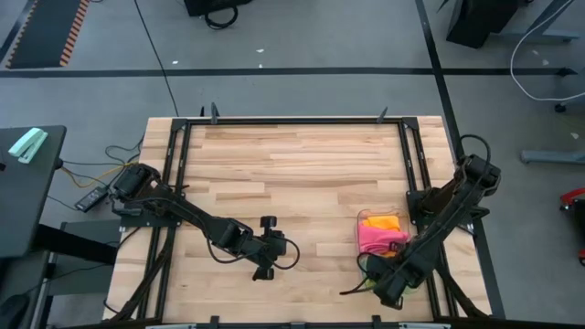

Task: Fold microfiber towels
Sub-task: Put the folded green towel into the transparent bin, then return to Home Position

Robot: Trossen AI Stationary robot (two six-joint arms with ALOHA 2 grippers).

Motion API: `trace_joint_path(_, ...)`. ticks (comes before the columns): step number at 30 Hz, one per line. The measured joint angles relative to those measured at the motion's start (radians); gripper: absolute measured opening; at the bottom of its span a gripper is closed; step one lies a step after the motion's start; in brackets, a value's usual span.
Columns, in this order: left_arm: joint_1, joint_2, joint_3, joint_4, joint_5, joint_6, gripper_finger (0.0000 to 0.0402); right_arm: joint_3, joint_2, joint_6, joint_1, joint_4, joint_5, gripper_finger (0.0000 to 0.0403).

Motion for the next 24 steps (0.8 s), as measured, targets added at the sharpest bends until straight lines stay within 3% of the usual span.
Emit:
trace_joint_path(5, 0.0, 0.0, 0.0, 0.0, 0.0, 0.0, 0.0036, -0.082, -0.004, 0.004, -0.013, 0.099, -0.057, 0.0077)
trace_joint_path(12, 0.0, 0.0, 0.0, 0.0, 0.0, 0.0, 0.0026, 0.086, 0.002, -0.011, -0.018, -0.109, -0.046, 0.0076)
trace_joint_path(18, 0.0, 0.0, 0.0, 0.0, 0.0, 0.0, 0.0027, 0.291, 0.002, -0.014, -0.018, -0.346, 0.051, 0.0072)
trace_joint_path(24, 0.0, 0.0, 0.0, 0.0, 0.0, 0.0, 0.0036, 0.389, 0.002, -0.05, -0.022, -0.348, 0.195, 0.0061)
